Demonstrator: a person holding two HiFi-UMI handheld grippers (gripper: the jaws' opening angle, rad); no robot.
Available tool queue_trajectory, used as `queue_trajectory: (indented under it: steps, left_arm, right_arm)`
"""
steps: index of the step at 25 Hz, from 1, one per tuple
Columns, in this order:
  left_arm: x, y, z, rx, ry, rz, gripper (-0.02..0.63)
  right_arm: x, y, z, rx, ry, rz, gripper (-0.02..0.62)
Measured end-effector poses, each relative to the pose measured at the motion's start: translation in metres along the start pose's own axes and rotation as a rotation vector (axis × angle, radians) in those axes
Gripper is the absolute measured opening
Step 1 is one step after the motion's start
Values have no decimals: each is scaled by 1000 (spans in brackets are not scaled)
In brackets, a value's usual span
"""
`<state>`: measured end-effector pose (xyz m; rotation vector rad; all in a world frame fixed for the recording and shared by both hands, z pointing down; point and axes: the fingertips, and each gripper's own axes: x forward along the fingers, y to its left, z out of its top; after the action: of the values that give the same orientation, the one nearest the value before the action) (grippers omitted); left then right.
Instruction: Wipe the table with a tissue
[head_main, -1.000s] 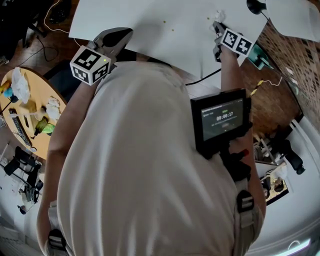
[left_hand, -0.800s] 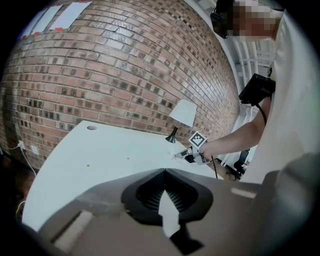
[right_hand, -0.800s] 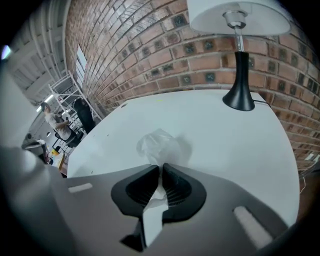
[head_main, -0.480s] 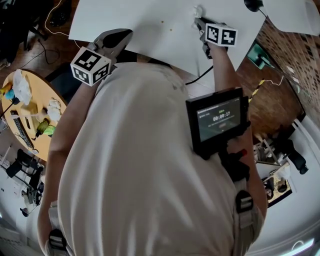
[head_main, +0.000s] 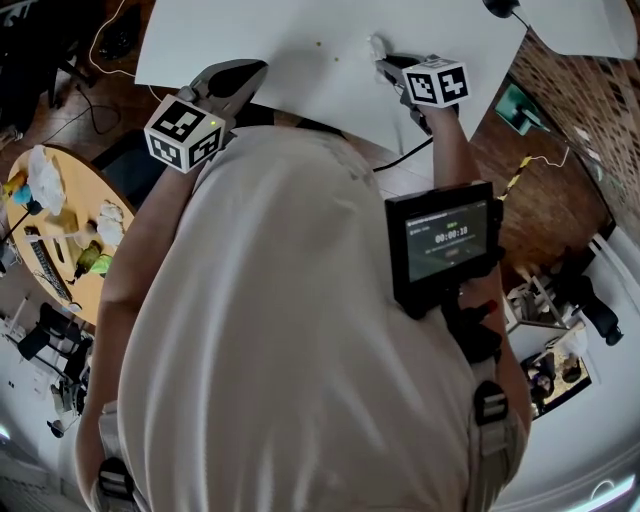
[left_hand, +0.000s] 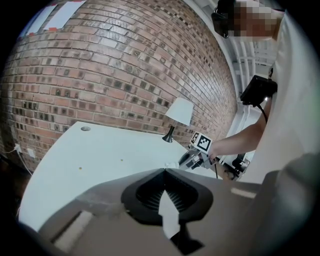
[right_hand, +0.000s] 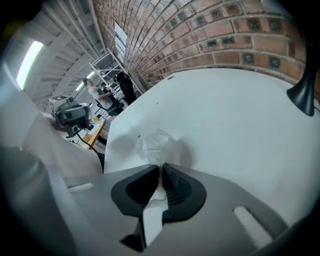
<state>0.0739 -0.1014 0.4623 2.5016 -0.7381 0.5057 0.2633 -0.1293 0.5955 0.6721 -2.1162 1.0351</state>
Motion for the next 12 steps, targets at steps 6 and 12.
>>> queue_trajectory:
  steps: [6,12]
  left_arm:
    - [6,1,0,10,9,-13,6]
    - [11,-14,12,40,3,-19,6]
  right_arm:
    - [-42,-41,12,182,-216,-135,28]
    - [-93,-97,-36,307,-230,-347,29]
